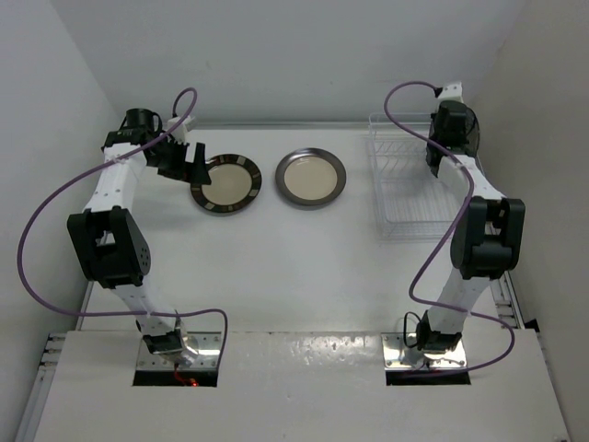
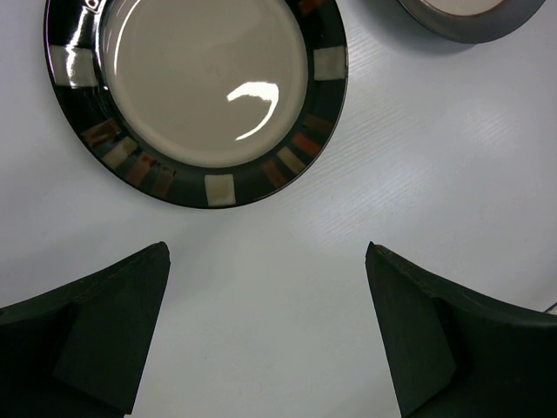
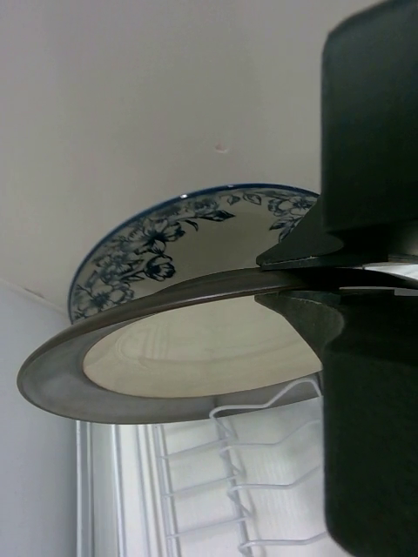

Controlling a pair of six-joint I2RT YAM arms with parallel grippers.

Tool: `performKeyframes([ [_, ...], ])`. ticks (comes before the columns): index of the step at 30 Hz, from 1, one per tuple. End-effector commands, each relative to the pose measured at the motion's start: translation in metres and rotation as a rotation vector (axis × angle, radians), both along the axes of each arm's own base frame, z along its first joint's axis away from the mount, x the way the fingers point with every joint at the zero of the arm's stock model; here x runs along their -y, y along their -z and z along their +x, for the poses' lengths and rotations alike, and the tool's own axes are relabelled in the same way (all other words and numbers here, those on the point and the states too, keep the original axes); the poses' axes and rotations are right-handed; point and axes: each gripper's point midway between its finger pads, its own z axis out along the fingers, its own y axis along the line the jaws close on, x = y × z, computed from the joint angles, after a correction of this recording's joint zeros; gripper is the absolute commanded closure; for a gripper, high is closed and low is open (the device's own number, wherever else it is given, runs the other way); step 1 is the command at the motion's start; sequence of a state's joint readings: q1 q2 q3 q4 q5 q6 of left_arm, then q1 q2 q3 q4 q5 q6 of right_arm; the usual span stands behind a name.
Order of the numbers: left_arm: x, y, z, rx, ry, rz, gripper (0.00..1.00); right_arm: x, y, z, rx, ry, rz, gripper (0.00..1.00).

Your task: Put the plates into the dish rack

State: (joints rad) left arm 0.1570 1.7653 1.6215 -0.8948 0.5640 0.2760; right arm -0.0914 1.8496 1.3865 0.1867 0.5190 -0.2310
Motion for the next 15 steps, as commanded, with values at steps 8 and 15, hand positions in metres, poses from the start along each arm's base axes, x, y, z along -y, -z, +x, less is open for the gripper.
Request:
performKeyframes([
  [8,0.000,-0.019,0.004,0.045,0.004,0.002,0.00,0.004,-0.046,0.005,0.175,0.052,0.032,0.86],
  [15,0.000,-0.020,0.001,0.051,0.011,0.007,0.00,0.000,-0.045,0.005,0.162,0.027,0.046,0.64],
])
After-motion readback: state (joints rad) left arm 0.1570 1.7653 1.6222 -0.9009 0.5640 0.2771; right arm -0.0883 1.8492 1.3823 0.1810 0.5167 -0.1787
